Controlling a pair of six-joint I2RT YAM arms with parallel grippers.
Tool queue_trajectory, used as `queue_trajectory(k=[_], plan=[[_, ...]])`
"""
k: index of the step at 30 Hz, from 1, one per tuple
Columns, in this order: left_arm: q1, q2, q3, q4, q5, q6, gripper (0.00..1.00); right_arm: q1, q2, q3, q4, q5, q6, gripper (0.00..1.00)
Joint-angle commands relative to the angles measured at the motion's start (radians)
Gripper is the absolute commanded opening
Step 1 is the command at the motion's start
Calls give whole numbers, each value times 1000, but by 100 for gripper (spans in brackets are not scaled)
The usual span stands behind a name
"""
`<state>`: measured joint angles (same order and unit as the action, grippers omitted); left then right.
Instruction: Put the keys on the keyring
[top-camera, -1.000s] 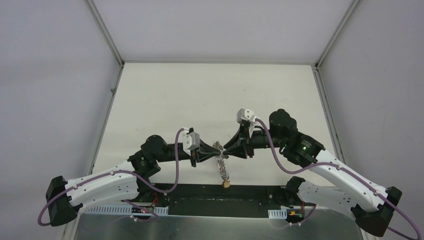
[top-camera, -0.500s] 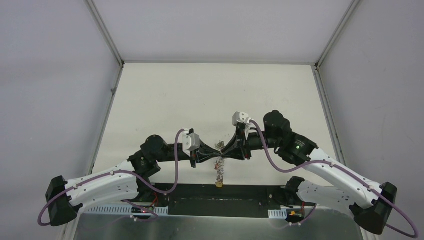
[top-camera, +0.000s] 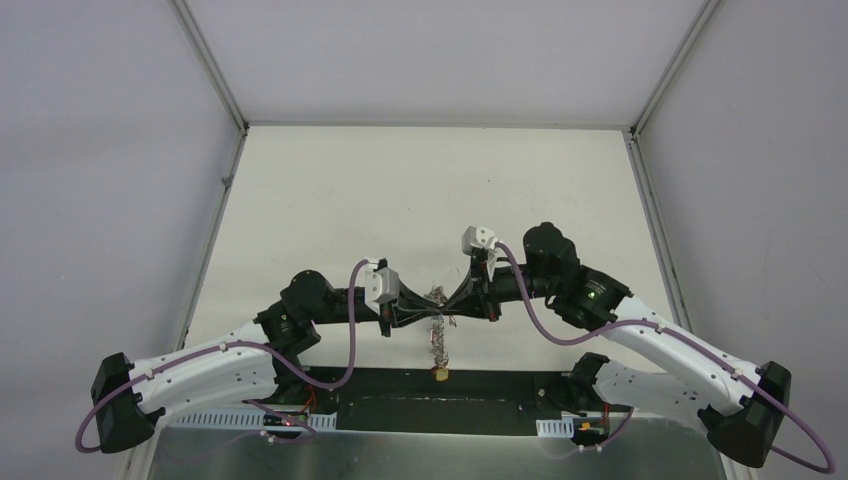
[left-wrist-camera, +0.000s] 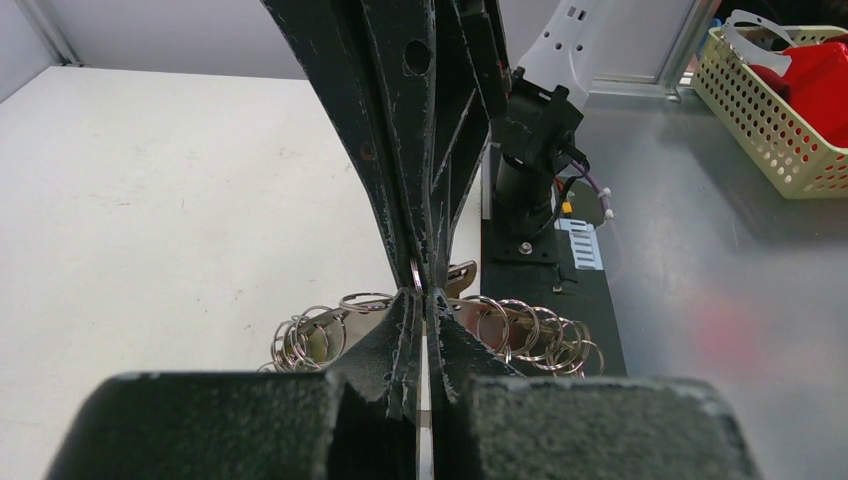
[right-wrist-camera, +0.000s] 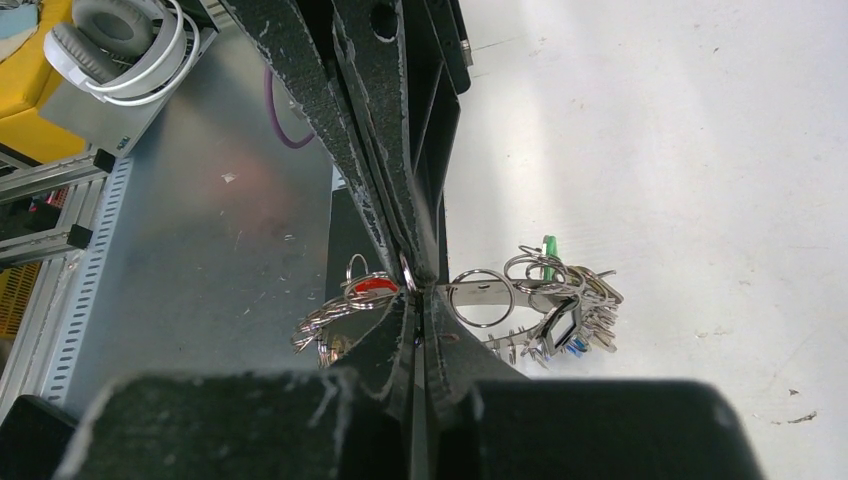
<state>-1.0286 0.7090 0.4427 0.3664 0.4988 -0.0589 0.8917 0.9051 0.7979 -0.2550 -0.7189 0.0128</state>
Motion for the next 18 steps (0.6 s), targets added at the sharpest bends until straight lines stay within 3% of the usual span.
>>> queue_trajectory(k=[1,6,12,18], plan=[[-7,-34,54,85,8,25,0,0,-12,-2,33,7,-2,0],[-7,-53,59,34,-13,35,0,0,-15,16,20,8,1,0],[-7,-92,117,-190,-61,104,36,0,37,108,-136,30,-43,0],[-7,-36,238,-431,-68,186,47,0,142,254,-377,78,-93,0]])
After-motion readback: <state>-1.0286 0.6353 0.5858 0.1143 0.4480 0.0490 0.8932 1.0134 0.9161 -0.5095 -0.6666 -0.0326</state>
